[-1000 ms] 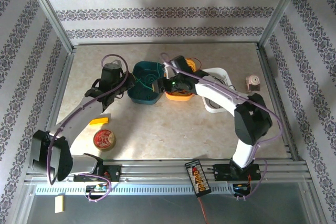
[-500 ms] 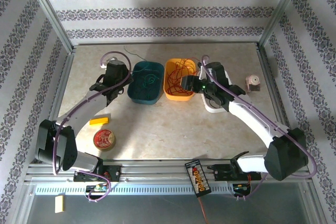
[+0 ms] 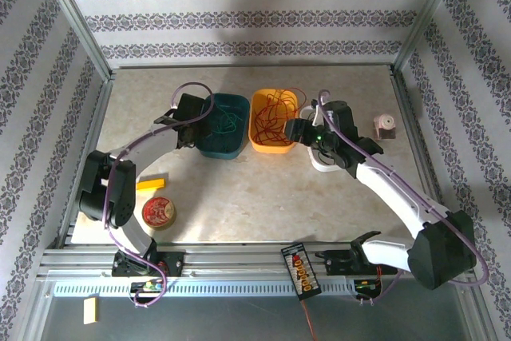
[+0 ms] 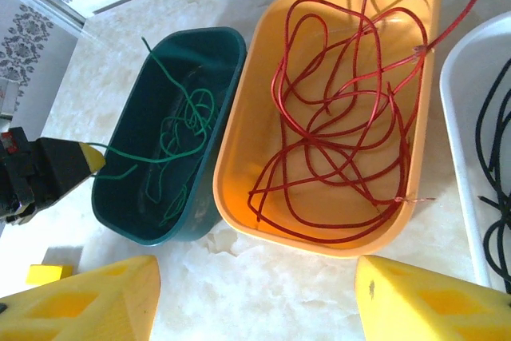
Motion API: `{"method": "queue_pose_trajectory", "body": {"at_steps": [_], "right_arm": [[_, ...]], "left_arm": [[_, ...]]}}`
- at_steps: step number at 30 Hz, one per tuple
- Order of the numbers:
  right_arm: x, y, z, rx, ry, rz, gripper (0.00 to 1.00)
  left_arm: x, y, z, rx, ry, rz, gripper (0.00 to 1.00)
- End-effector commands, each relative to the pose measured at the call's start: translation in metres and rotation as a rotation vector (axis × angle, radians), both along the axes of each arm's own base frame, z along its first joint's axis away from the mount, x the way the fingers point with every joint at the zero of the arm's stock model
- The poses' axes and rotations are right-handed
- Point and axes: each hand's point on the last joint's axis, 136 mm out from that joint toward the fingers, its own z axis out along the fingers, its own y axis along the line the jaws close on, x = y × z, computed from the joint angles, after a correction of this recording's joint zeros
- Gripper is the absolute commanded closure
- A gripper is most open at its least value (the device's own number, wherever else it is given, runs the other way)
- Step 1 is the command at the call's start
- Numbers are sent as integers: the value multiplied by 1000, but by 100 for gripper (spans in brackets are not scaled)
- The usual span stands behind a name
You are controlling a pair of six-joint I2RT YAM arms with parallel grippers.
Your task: Untangle the cables
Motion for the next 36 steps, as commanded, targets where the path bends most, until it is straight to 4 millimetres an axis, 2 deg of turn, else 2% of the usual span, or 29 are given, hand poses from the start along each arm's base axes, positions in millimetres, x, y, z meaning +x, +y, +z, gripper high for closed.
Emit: {"method": "queue_pose_trajectory", "body": {"at_steps": [1,2,7,9,12,16,19,22,25,27,29,31,33,36], "right_arm": [[-2,-9,-4,-7,-2,-33,35],[-2,-10,-4,-8,-2,-36,35],[-3,-14,-5,-10,-5,-46,35],[-3,-14,-3,-8,-11,-46,35],[-6,-17,-1,-10,-18,-51,35],[-9,-21,0,-17,-25,-58,34],[-11,-26,-2,-23,-24,-73,34],[-13,-44,-4,-49,-28,-131,34],[-15,-85,-5,-125,-65,-259,33],[-20,-125,-4,-257,-125,-384,23],[-25,-153,-2,-407,-206,-459,10],[-27,-166,-9,-550,-281,-451,2],[-28,-177,-17,-610,-303,-474,2],[-16,-177,-34,-628,-356,-459,1]], "left_arm": [[-10,-7,2,22,65,-74,100],[-11,-8,2,24,72,-80,100],[-9,-13,-4,18,116,-102,84],[-8,-17,-6,24,138,-113,72],[-4,-20,0,46,132,-134,43],[9,-29,32,74,34,-172,20],[19,-38,66,76,-75,-199,9],[23,-37,100,109,-215,-193,4],[17,-8,130,182,-393,-70,1],[2,27,141,284,-502,48,1],[-18,59,145,409,-565,139,1],[-37,88,136,538,-555,217,1],[-53,110,119,658,-503,251,1],[-64,122,85,786,-416,209,1]]}}
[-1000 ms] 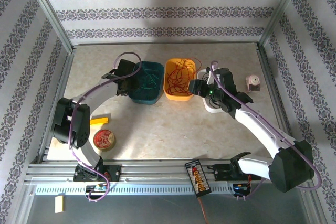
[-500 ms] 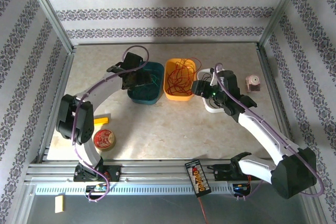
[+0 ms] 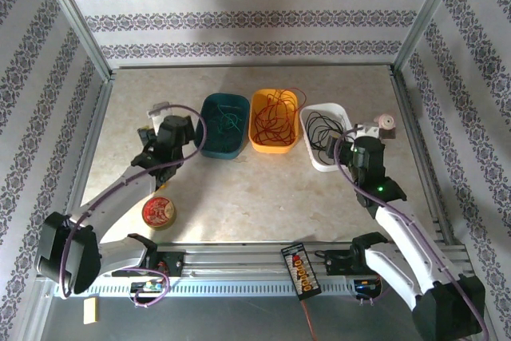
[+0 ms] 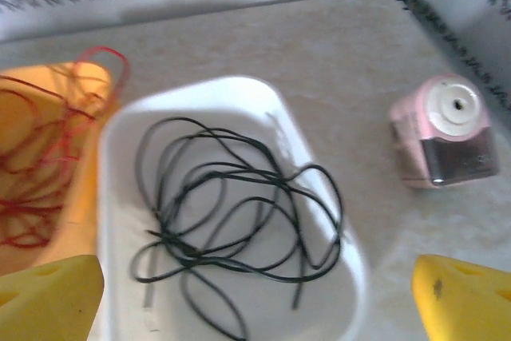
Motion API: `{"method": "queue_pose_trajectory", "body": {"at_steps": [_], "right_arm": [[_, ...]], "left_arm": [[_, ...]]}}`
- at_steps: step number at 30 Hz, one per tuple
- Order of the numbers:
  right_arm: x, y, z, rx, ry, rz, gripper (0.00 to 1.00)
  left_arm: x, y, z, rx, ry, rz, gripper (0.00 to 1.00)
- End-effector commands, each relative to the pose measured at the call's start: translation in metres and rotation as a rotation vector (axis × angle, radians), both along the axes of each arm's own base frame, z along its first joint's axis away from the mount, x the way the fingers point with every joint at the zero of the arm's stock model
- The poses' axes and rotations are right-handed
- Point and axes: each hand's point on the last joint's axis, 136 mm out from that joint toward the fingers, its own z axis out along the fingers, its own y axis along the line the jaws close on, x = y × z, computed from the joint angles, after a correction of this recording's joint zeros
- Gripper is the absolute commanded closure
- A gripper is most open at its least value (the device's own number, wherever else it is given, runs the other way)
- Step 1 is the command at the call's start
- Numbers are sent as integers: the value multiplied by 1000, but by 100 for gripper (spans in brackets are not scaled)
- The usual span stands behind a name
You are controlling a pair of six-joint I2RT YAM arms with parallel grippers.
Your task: Untangle the cables
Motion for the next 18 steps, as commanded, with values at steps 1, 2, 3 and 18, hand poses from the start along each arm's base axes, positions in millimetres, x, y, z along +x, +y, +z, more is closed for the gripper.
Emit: {"method": "queue_pose_trajectory", "body": {"at_steps": [1,2,3,18], "right_arm": [[17,-17,-6,-172,-90,-35,2],[23,-23,-14,-192,-87,-72,2],[30,-23,-23,-216,-70,-70,2],[78,-21,-63,-17,-236,97,1]], "left_arm": [[-11,32,-17,218,51,112,1],[-12,35,-26,248,78,126,1],[-14,40,-30,240,106,166,1],[37,31,-78,205,193,-19,1]]}}
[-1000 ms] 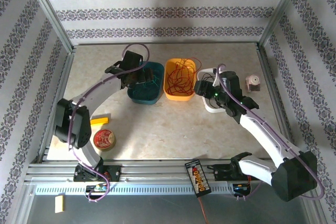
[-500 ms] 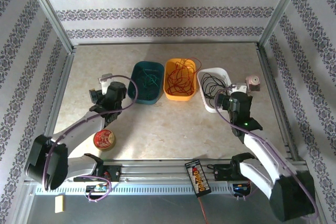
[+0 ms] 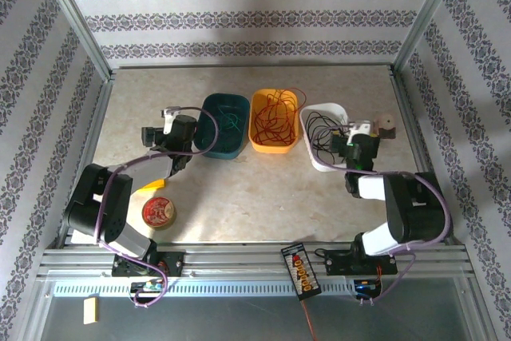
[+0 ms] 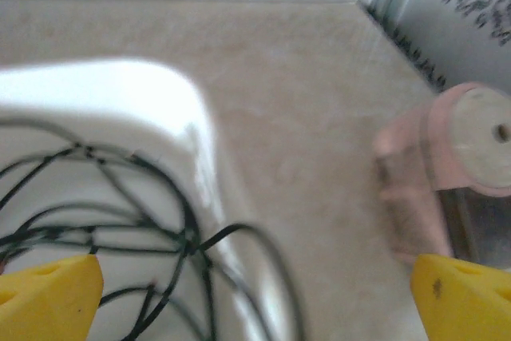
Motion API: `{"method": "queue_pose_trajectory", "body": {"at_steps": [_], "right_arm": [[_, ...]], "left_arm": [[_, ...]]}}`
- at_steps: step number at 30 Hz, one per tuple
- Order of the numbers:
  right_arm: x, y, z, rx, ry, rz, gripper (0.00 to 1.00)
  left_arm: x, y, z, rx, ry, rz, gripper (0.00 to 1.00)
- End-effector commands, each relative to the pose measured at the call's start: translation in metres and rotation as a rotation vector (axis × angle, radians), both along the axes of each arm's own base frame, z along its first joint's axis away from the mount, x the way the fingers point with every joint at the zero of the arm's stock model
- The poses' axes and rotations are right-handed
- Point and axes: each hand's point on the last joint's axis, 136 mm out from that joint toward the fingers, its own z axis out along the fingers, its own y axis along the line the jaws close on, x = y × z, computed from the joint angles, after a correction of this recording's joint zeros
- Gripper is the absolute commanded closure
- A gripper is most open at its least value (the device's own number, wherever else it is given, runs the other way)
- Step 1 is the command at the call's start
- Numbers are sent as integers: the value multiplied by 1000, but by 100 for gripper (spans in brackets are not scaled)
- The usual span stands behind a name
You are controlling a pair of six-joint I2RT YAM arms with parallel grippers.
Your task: Untangle the cables
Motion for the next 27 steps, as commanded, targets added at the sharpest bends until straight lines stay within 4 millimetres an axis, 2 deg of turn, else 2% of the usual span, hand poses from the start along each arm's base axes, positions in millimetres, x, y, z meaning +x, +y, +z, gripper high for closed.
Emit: {"method": "queue_pose_trajectory", "body": {"at_steps": [1,2,4,8,9,10,13,15,17,19,20,22,27], "right_arm": [[0,26,15,87,-105,147,1],[1,27,16,88,-105,155,2],[6,29,16,91,-113,171,2],[5,28,16,91,-108,165,2],[4,27,16,91,-109,161,1],[5,28,16,91,-110,161,2],[5,27,15,95,-108,157,1],[8,23,16,107,-102,142,2],[8,23,15,103,-98,141,2],[8,23,15,96,-96,134,2],[8,22,14,88,-94,122,2],[7,23,13,78,-86,121,1],[6,32,8,60,-63,159,2]], "left_arm": [[-5,6,-15,-86,-28,-51,1],[-8,8,-19,-104,-53,-60,1],[-9,13,-11,-116,-137,-63,1],[2,6,-8,-83,-190,-190,1],[3,3,-14,-107,-216,-237,1],[3,9,-11,-123,-263,-234,1],[-14,21,-28,-278,-300,-252,1],[-15,24,-17,-263,-409,-274,1],[-12,23,-29,-316,-301,-263,1],[1,15,-26,-301,-298,-319,1],[-1,14,-31,-321,-252,-310,1],[0,15,-28,-302,-300,-321,1],[0,15,-29,-310,-286,-312,1]]}}
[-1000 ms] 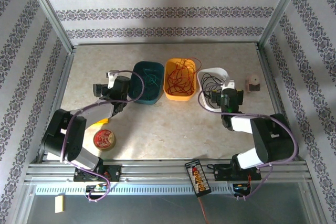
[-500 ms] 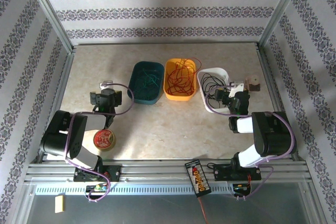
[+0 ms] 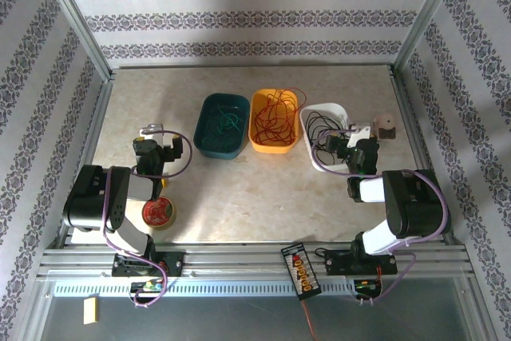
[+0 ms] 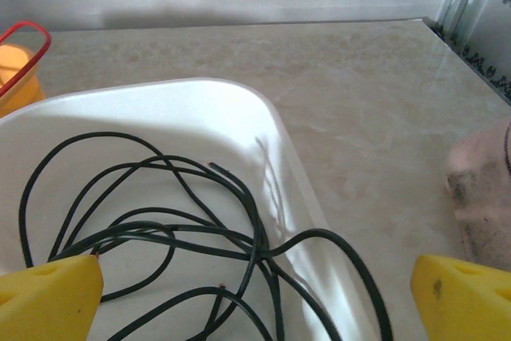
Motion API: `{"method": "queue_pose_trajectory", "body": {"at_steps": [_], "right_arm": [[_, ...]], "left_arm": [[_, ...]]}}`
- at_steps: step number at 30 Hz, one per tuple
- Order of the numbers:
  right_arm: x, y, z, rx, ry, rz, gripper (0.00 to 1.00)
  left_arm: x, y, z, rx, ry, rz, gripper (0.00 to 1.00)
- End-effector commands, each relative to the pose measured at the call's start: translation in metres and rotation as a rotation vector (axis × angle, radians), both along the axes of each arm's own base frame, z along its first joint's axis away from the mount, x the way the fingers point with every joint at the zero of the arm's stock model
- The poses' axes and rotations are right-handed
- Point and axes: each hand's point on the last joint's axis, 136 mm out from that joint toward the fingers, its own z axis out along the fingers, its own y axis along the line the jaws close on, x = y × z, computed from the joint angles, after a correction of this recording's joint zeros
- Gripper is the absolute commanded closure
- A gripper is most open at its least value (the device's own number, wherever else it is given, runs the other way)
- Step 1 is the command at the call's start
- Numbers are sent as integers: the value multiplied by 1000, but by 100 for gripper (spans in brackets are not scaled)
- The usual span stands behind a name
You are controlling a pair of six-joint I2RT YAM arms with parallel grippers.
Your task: Untangle the cables
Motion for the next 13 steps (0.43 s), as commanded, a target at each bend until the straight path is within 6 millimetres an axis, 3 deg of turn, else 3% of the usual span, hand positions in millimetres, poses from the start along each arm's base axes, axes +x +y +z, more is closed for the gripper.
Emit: {"method": "queue_pose_trajectory", "body": {"at_steps": [1,13], "right_arm": [[12,5,14,-14,-29,21,2],[13,7,13,20,-28,61,1]], "left_arm": [[5,-1,9,-22,-34,-11,1],[5,-1,10,-17,-42,-11,1]]}}
